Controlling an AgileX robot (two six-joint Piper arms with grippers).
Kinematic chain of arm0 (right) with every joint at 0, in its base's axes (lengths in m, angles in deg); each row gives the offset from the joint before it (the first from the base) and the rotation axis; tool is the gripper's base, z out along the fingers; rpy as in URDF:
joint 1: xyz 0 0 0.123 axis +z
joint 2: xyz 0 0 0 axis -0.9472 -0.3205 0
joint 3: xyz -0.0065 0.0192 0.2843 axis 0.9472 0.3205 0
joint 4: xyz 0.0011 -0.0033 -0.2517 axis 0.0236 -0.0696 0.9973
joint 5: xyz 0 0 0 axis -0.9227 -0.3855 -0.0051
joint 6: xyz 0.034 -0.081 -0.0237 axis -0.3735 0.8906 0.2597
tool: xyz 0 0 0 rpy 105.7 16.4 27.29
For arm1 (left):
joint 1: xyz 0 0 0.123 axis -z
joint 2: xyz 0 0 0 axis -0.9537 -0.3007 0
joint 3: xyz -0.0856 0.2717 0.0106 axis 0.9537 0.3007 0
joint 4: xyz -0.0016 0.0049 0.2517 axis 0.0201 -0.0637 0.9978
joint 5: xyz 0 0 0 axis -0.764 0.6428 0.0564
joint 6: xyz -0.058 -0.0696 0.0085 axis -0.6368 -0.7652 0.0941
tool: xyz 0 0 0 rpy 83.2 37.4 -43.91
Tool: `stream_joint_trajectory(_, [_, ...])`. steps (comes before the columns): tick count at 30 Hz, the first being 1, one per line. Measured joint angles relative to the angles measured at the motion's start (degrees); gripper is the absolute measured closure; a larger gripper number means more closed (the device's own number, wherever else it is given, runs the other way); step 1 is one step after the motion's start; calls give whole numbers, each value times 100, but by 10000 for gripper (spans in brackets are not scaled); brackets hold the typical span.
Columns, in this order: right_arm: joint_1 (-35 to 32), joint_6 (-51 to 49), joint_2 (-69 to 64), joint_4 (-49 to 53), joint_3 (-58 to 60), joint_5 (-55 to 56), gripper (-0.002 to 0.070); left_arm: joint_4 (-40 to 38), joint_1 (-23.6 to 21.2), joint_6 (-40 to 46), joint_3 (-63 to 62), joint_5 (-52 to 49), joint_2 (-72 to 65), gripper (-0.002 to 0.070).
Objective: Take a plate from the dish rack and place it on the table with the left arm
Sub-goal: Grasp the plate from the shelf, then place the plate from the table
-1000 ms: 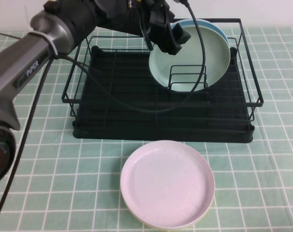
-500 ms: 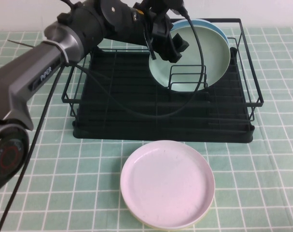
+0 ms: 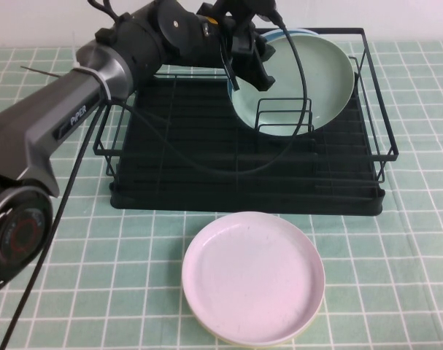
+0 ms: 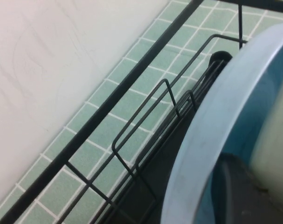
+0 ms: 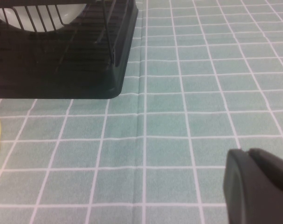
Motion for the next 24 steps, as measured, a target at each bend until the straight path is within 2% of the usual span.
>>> stream_joint_trajectory(7, [0,0,0,0,0,0,694,193,0,83,0,-42,116,613])
stream_joint_trajectory(13, [0,0,0,0,0,0,694,544,0,63,0,-282,779,628])
stream_joint_trajectory(17, [0,0,0,0,0,0,694,554,-10,-94,0,-875,1384,630])
stream_joint_trajectory(20, [0,0,0,0,0,0,694,717,1,-614,0,-1639,1803,630])
stream_joint_trajectory(24, [0,0,0,0,0,0,694,1355,1,-2001,-4,-2841,2221,630])
